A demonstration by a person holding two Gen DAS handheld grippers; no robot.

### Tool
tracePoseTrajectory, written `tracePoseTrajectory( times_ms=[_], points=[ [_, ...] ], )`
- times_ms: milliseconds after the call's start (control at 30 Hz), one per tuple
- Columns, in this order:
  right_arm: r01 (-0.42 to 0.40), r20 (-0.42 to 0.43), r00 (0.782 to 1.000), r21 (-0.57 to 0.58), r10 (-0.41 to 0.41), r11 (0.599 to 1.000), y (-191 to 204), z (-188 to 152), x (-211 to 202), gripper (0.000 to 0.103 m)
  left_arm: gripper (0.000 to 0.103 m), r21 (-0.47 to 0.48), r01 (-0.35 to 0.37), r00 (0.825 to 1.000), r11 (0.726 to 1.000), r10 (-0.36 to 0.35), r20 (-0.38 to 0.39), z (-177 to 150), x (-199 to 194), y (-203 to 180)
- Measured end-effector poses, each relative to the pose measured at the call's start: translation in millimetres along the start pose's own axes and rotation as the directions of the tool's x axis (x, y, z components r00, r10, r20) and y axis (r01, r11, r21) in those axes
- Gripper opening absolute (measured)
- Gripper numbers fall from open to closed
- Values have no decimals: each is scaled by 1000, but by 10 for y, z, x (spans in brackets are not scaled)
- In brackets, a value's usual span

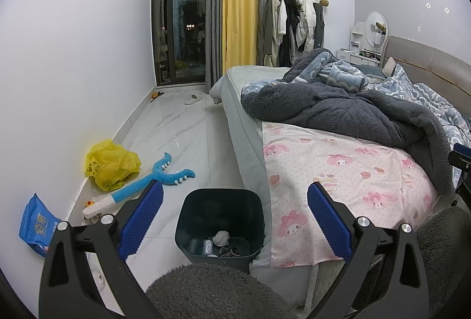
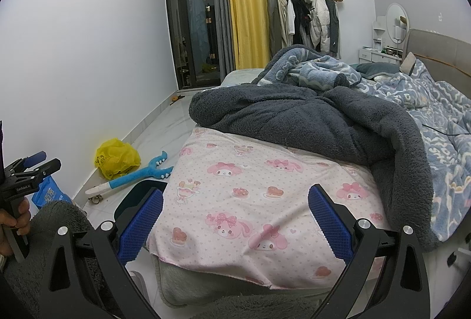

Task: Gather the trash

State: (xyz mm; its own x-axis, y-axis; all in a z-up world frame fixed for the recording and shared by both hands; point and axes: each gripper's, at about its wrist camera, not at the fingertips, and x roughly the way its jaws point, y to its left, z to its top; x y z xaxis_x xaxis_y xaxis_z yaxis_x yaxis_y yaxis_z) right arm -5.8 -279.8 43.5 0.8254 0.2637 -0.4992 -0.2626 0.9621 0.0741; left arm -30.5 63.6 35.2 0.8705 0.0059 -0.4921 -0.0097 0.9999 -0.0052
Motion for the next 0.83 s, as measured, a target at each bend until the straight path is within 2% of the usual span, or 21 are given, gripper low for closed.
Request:
tracePoseTrajectory(
  times_ms=[833],
  points=[
    [-1, -1, 1000, 0, 1, 1000, -3, 16, 3, 100, 100, 3, -2, 1000, 1000, 2, -4, -32, 30, 13]
  ],
)
